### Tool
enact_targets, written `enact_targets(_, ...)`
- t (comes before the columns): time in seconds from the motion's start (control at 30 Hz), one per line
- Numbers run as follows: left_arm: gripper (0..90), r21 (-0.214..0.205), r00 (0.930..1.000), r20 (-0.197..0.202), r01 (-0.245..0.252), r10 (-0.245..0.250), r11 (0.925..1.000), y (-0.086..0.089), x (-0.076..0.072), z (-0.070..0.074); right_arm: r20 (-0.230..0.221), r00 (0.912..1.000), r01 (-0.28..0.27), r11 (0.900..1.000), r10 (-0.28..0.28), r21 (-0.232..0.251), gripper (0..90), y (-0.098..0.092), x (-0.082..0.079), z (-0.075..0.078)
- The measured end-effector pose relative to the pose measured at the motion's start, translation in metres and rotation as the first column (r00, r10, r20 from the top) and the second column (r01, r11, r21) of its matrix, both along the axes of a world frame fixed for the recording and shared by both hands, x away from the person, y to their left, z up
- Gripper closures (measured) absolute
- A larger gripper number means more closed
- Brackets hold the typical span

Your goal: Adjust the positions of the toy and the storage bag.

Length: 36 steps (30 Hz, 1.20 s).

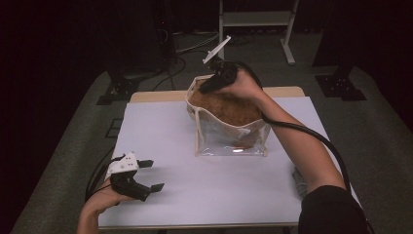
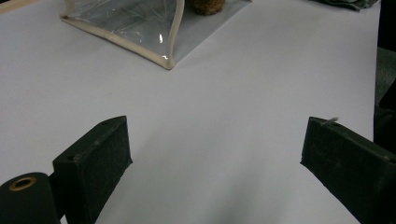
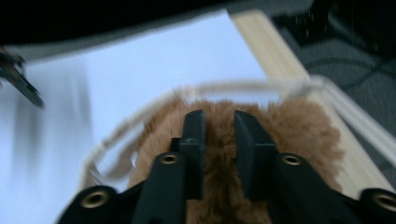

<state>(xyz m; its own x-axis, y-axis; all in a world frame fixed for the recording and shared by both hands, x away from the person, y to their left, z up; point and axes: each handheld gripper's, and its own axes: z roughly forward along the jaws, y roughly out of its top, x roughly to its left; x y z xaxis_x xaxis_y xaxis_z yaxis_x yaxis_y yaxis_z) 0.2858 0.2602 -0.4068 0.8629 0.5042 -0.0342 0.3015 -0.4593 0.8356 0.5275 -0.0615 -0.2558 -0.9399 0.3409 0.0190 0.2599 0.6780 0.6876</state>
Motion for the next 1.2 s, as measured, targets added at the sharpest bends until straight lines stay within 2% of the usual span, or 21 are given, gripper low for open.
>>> enact_targets(0.07,7.6,-0.002,1.0000,0.001,0.000,0.000,1.0000,0.000,-0.001,0.001,-0.024,0.9997,-0.006,0.9987,0.004,-0.050,83.0,-0.003,0.001,-0.010)
enact_targets(0.23,7.6,-0.002,1.0000,0.001,0.002,-0.002,1.0000,0.000,-0.001,0.000,-0.085,0.9963,-0.026,0.9946,0.017,-0.101,87.2,-0.005,0.000,-0.024)
enact_targets(0.3,7.6,-0.001,1.0000,0.001,0.005,-0.005,1.0000,0.000,-0.002,0.000,-0.090,0.9956,-0.039,0.9906,0.027,-0.131,87.2,-0.004,-0.003,-0.029)
enact_targets(0.33,7.6,-0.001,1.0000,0.001,0.005,-0.005,1.0000,0.000,-0.002,0.000,-0.097,0.9948,-0.043,0.9904,0.030,-0.132,87.2,-0.003,-0.004,-0.030)
enact_targets(0.43,7.6,-0.004,1.0000,0.005,0.006,-0.006,1.0000,0.000,-0.002,0.001,-0.099,0.9946,-0.039,0.9953,0.031,-0.088,84.8,-0.004,-0.004,-0.025)
enact_targets(0.57,7.6,0.003,0.9999,0.009,0.011,-0.011,0.9999,-0.002,-0.002,0.002,-0.082,0.9961,-0.031,0.9995,0.032,0.009,75.7,-0.011,-0.007,-0.009)
enact_targets(0.63,7.6,-0.001,0.9998,0.011,0.015,-0.015,0.9999,-0.003,-0.001,0.003,-0.072,0.9970,-0.026,0.9995,0.027,0.019,70.6,-0.017,-0.011,-0.003)
enact_targets(0.87,7.6,-0.004,0.9998,0.017,0.014,-0.014,0.9999,-0.002,-0.001,0.003,-0.061,0.9981,-0.001,0.9960,0.006,0.090,65.1,-0.051,-0.026,0.012)
enact_targets(1.2,7.6,-0.010,0.9997,0.023,0.007,-0.006,0.9999,-0.001,-0.004,0.004,-0.051,0.9983,0.035,0.9926,-0.029,0.116,61.2,-0.091,-0.048,0.020)
